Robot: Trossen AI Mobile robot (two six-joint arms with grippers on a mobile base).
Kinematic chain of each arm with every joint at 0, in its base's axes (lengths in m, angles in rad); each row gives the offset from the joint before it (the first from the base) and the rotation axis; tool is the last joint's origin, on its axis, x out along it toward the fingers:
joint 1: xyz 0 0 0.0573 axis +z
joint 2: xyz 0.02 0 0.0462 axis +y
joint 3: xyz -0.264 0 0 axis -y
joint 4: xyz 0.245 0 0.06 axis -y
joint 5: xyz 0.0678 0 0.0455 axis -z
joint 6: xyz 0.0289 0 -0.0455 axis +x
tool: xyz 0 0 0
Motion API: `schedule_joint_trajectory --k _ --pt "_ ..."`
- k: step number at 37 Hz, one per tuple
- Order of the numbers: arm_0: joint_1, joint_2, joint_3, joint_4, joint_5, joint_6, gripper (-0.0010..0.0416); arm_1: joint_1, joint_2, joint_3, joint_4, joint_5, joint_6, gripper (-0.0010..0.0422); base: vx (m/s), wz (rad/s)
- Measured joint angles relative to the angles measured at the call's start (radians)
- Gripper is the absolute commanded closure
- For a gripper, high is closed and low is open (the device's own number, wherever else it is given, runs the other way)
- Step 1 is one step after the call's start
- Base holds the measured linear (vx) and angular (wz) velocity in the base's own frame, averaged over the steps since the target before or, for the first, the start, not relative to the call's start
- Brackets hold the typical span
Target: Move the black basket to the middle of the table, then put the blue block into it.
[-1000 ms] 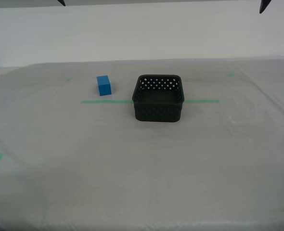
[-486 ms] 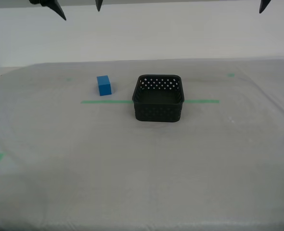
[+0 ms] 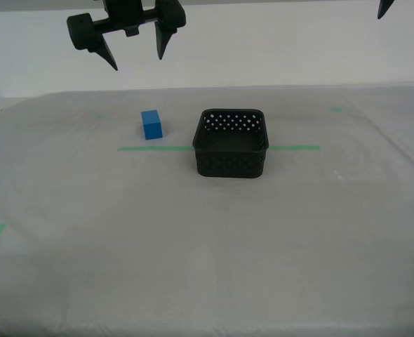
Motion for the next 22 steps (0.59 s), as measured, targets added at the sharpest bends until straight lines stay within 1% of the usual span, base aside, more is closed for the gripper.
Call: schedule_joint_trajectory --k 5,12,18,22 --pt "-0.001 0.0 0.0 0.0 0.0 0.0 0.0012 0.011 0.07 0.065 -0.014 0.02 0.009 0.0012 0.0 0.0" --pt "-0.001 0.0 0.0 0.0 0.0 0.0 0.0012 0.038 0.164 0.161 -0.082 0.032 0.031 0.0011 0.0 0.0" --pt "-0.001 0.0 0.0 0.0 0.0 0.0 0.0012 0.061 0.23 0.224 -0.113 0.065 0.053 0.0011 0.0 0.0" --pt "0.0 0.0 0.0 0.0 0.0 0.0 0.0012 0.069 0.263 0.243 -0.114 0.076 0.055 0.0012 0.0 0.0"
